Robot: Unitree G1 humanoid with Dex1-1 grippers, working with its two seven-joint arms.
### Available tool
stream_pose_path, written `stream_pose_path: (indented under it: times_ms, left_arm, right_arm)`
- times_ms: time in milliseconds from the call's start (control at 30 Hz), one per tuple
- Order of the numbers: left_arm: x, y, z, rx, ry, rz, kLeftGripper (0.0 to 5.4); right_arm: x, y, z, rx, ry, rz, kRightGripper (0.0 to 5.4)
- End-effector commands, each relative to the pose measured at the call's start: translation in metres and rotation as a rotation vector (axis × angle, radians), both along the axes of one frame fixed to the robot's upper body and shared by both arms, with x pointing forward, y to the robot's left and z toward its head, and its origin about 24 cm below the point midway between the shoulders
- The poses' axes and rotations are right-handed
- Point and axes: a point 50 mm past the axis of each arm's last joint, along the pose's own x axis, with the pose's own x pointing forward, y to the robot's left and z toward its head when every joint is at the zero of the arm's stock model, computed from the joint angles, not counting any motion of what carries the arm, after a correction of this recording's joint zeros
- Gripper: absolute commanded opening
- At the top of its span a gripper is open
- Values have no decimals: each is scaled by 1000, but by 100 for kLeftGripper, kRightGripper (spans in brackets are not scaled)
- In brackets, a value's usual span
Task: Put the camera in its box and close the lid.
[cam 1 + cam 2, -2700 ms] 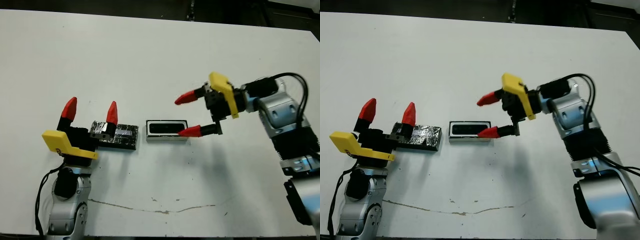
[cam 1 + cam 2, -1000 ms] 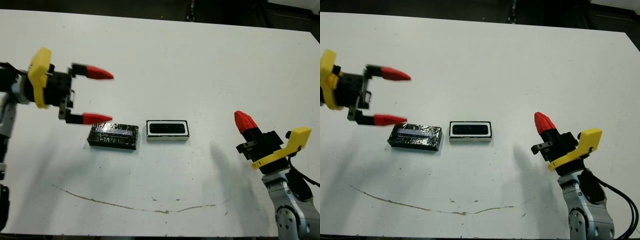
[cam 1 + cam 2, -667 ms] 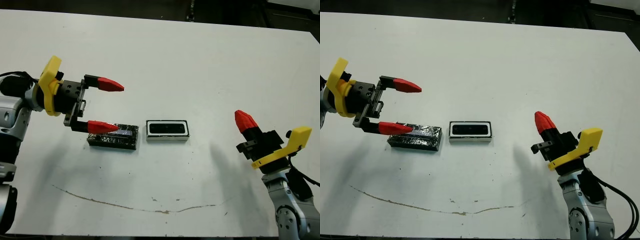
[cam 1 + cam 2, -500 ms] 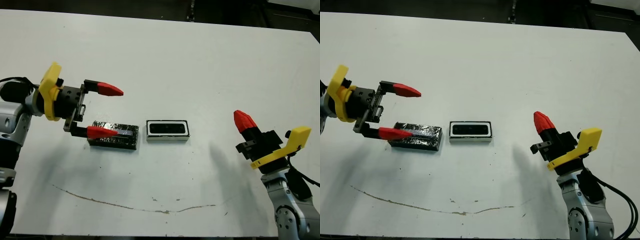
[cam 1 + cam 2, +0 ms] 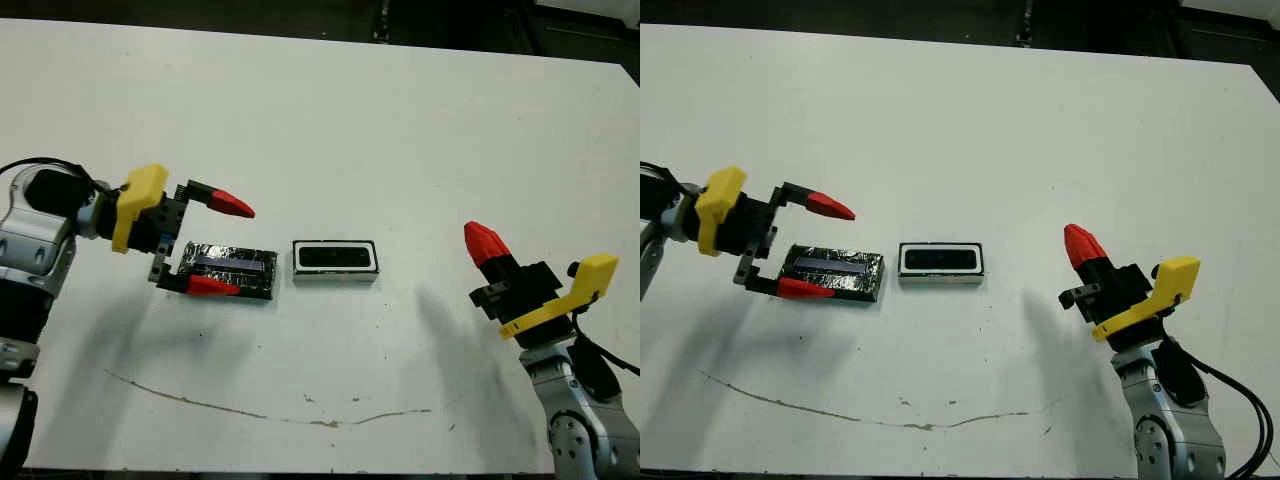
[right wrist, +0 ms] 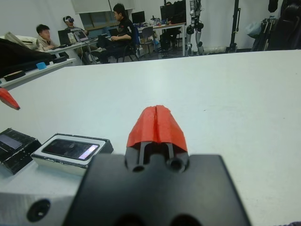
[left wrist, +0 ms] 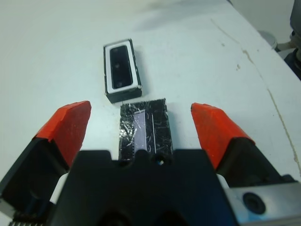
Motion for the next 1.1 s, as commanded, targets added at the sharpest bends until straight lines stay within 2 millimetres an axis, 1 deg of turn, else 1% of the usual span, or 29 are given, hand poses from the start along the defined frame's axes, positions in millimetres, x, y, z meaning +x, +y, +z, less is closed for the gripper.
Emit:
stream_pose_path:
  times_ms: [33,300,533,667,833,1000,1100]
  left_arm:
    - [1,0,-7,57,11,16,540]
    - [5,2,-13,88,5,23,540]
    - [8,8,-23,107,39,48,540]
    - [8,12,-27,119,30,52,540]
    - [7,13,-31,139,64,56,540]
    - [8,17,-36,91,168,103,540]
    - [7,18,-36,75,184,139,540]
  right_arm:
    - [-2,-3,-2,-18,5,-6,1]
    - [-2,-3,-3,-20,4,1,1]
    - [-2,-3,-3,-15,1,4,1]
    - [-2,-3,-3,-12,2,8,1]
    - [-3,-3,-4,-11,1,9,1]
    - [-2,-3,-4,-15,-9,15,1]
    - [-2,-3,-4,-17,-10,15,1]
